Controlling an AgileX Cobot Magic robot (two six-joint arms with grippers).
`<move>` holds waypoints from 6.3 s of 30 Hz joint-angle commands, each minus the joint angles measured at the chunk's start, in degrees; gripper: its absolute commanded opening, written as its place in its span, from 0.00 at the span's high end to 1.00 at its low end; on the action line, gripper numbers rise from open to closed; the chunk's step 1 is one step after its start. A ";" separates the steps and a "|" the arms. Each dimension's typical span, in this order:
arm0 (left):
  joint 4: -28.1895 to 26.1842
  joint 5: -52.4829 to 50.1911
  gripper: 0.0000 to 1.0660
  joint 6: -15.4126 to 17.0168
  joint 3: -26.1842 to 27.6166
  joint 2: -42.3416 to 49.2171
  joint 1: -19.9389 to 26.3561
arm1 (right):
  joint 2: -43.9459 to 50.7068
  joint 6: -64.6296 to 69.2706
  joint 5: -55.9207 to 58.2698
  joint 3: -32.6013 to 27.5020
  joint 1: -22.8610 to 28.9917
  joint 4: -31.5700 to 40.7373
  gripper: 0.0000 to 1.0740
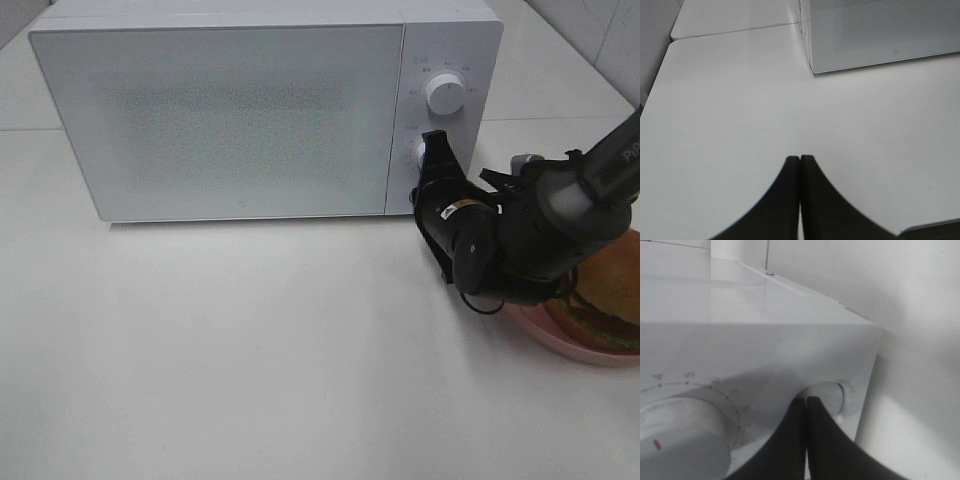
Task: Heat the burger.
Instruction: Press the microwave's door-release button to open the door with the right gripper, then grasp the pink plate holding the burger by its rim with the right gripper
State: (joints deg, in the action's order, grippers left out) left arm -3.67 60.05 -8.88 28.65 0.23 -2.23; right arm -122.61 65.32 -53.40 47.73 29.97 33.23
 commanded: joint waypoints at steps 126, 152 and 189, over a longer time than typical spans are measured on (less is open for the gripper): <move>0.11 -0.80 1.00 0.00 -0.17 1.38 -0.06 | 31.51 -1.55 27.67 -11.23 -3.95 -101.13 0.85; 0.11 -0.80 1.00 0.00 -0.17 1.38 -0.06 | 31.97 -11.57 38.67 -11.17 -3.95 -101.24 0.60; 0.11 -0.80 1.00 0.00 -0.17 1.38 -0.06 | 32.26 -42.28 72.02 -1.43 -3.95 -55.29 0.42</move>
State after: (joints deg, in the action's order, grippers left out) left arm -3.61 60.05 -8.88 28.65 0.23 -2.23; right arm -91.04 26.36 17.02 45.95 26.36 -25.04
